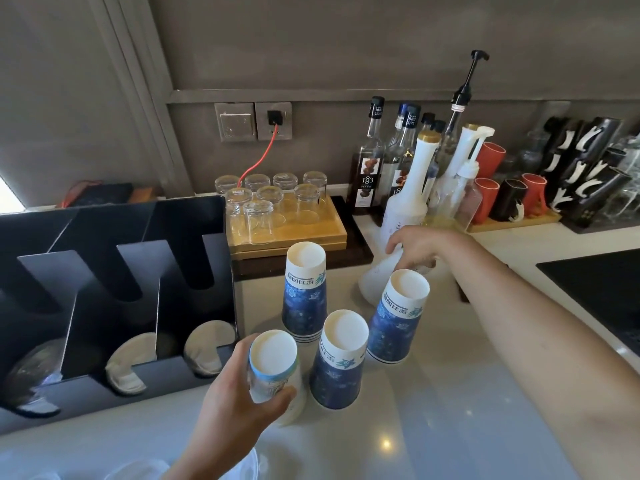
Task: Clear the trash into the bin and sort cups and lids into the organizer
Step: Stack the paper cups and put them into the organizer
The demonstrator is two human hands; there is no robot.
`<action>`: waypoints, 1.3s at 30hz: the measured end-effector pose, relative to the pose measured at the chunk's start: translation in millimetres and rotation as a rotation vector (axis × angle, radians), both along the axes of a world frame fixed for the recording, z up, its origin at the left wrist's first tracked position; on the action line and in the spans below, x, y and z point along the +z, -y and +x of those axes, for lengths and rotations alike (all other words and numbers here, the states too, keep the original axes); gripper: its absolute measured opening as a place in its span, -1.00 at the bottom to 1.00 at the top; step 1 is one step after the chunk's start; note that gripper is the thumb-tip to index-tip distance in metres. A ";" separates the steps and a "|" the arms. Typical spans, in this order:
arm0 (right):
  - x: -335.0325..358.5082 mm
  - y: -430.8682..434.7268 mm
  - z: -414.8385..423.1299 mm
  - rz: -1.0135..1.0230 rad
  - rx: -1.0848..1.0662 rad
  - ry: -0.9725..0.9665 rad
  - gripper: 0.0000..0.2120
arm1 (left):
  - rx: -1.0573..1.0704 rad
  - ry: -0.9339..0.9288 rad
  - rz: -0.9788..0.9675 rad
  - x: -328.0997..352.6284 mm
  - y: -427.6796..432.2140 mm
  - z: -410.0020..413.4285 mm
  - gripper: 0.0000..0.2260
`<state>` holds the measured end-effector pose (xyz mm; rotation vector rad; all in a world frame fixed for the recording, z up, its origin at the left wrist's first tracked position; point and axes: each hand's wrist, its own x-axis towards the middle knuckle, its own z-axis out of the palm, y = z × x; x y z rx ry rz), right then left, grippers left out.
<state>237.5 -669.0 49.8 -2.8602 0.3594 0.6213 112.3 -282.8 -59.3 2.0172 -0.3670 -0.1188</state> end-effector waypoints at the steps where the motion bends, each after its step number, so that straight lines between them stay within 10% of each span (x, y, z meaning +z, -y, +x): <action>1: 1.4 2.5 -3.7 -0.027 -0.015 -0.018 -0.35 | -0.003 -0.013 -0.011 0.1 -0.2 -0.3 -0.31; 10: -39.5 24.9 -71.9 -0.010 -0.103 -0.052 0.19 | -0.017 -0.089 -0.021 1.9 -1.0 -4.9 -0.33; 30: -65.8 8.9 -184.2 0.287 -0.423 0.630 0.23 | 0.001 -0.052 0.092 3.7 4.2 -5.9 -0.34; 39: -54.5 -9.1 -211.0 0.292 -0.495 0.737 0.18 | 0.040 -0.141 -0.212 31.2 -16.8 -26.2 -0.42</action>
